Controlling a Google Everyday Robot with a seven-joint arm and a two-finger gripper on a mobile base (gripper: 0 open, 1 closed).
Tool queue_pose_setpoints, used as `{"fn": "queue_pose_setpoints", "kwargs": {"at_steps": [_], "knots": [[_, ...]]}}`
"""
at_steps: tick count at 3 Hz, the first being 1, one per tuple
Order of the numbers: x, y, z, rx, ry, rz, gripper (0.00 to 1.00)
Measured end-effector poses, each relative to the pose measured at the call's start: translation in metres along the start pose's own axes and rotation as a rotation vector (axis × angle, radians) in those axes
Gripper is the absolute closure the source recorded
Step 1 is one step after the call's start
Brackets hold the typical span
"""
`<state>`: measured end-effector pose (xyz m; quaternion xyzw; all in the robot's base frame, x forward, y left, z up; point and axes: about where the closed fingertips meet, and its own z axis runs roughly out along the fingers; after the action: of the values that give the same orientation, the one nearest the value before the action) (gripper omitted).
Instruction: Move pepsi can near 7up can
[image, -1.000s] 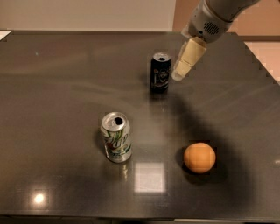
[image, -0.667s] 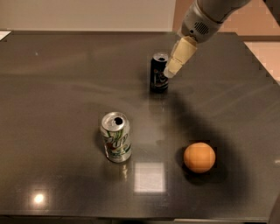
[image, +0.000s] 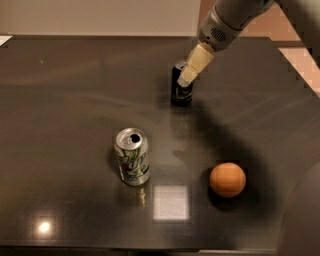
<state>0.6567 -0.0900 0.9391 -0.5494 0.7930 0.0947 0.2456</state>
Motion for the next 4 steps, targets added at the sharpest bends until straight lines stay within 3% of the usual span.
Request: {"fn": "queue_pose_setpoints", "kwargs": {"at_steps": [2, 4], "knots": [[0.004, -0.004, 0.03, -0.056, 0.026, 0.026, 0.0], [0.007, -0.006, 0.041, -0.084, 0.035, 0.034, 0.41]]}}
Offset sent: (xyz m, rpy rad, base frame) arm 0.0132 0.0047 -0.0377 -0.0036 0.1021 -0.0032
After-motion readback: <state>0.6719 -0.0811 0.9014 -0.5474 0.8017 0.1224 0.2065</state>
